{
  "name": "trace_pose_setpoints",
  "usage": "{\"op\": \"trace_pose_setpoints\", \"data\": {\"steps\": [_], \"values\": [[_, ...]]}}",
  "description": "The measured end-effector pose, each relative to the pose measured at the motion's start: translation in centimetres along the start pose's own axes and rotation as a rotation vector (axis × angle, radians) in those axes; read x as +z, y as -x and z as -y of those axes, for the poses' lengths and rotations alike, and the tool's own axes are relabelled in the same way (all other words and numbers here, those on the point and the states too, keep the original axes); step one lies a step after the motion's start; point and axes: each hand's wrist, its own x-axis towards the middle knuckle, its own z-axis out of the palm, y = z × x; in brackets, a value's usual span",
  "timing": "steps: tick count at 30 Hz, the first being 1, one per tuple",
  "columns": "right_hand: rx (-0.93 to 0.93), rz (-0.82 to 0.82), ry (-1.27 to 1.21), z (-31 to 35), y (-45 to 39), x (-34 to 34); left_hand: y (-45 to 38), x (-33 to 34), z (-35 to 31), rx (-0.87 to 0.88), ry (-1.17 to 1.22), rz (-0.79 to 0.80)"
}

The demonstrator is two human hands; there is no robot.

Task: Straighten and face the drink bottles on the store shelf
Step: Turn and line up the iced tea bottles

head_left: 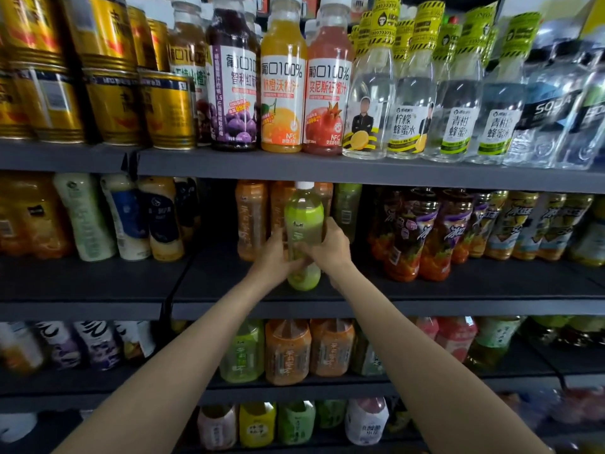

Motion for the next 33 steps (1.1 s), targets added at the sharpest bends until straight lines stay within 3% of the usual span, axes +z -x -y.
{"op": "trace_pose_setpoints", "data": {"steps": [4, 7, 10, 14, 24, 33], "values": [[-0.004, 0.042, -0.001, -0.9, -1.6, 0.5, -1.7, 0.6, 0.7, -0.023, -0.08, -0.104], [0.035, 0.139, -0.176, -3.1, -2.6, -0.7, -2.5, 0.7, 1.1, -0.037, -0.142, -0.111], [0.131, -0.055, -0.335, -5.7, -3.4, -2.5, -3.0, 0.7, 1.2, -0.083, -0.238, -0.12], [0.075, -0.188, -0.041, -8.0, -6.4, -3.1, -3.8, 1.5, 1.0, -0.112, -0.338, -0.162], [0.214, -0.196, 0.017, -10.1, -14.3, -0.1, -6.0, 1.2, 1.6, -0.173, -0.314, -0.059], [0.164, -0.196, 0.209, -9.3, -10.8, -0.7, -7.0, 1.4, 2.5, -0.183, -0.279, -0.056]]}}
